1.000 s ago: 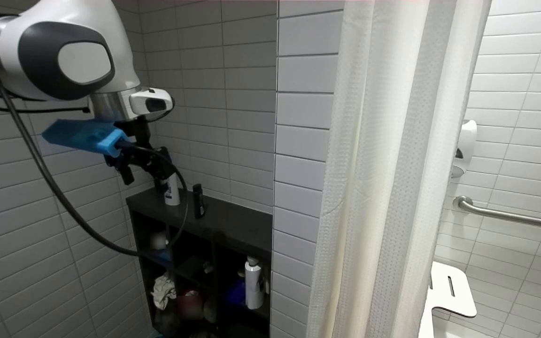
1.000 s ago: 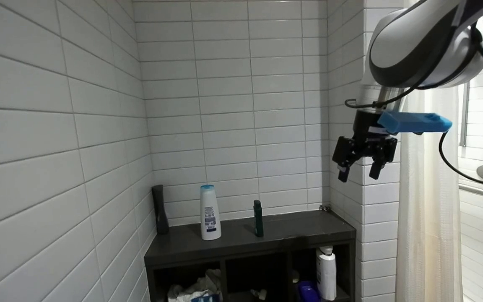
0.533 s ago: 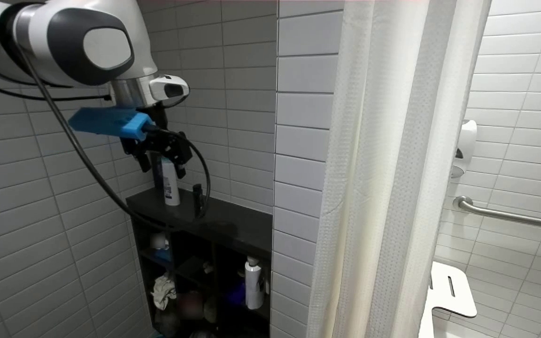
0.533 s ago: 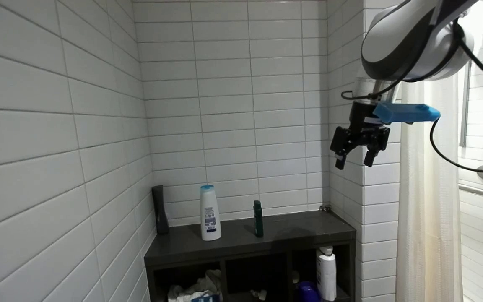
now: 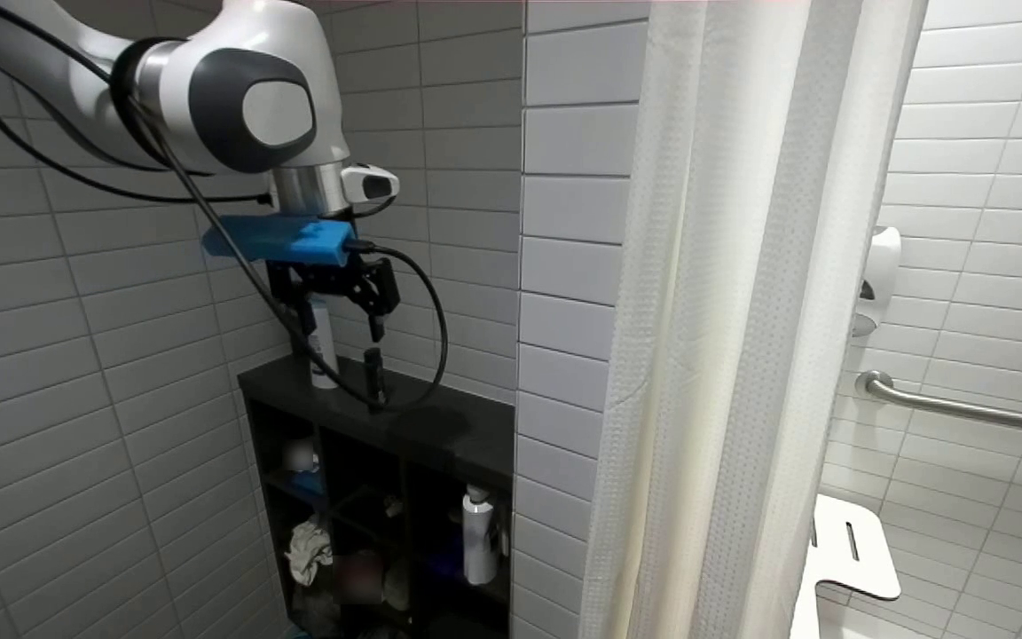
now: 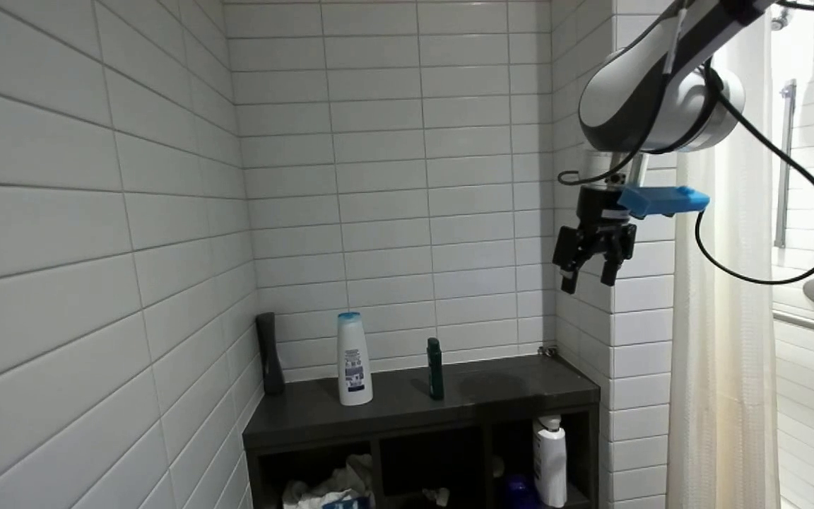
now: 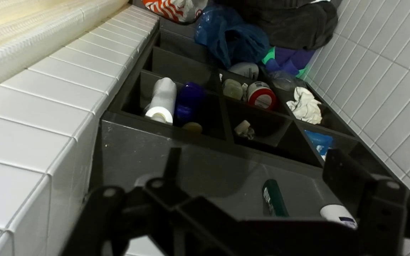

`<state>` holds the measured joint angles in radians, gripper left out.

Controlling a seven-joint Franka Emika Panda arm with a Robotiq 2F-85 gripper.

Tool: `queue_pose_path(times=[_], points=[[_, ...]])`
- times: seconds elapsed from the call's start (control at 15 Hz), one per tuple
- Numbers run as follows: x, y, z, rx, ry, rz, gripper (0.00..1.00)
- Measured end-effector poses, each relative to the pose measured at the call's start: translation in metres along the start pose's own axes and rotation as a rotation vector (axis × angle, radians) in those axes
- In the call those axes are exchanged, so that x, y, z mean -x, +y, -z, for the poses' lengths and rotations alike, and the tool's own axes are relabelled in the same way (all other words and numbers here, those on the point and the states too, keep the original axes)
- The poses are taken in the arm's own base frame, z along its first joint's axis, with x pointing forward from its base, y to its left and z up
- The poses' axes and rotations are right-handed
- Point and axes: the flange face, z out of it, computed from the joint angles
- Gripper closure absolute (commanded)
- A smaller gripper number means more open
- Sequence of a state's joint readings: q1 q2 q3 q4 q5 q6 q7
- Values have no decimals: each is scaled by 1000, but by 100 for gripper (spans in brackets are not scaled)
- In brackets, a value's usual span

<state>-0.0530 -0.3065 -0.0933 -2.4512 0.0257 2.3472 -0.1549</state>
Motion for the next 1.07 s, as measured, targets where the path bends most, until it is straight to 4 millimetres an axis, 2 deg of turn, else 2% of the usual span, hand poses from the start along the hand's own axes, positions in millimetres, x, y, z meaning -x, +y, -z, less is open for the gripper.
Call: queue_pose_path(times=[0.33,0.6,0.8,1.07], points=[[-8,18,-16,-3,-37,65,0],[-9,23,-14,-32,-23,65,0],[-17,14,-6,-64,4,52,0],[-34,-16,9,-74,22,73,0]])
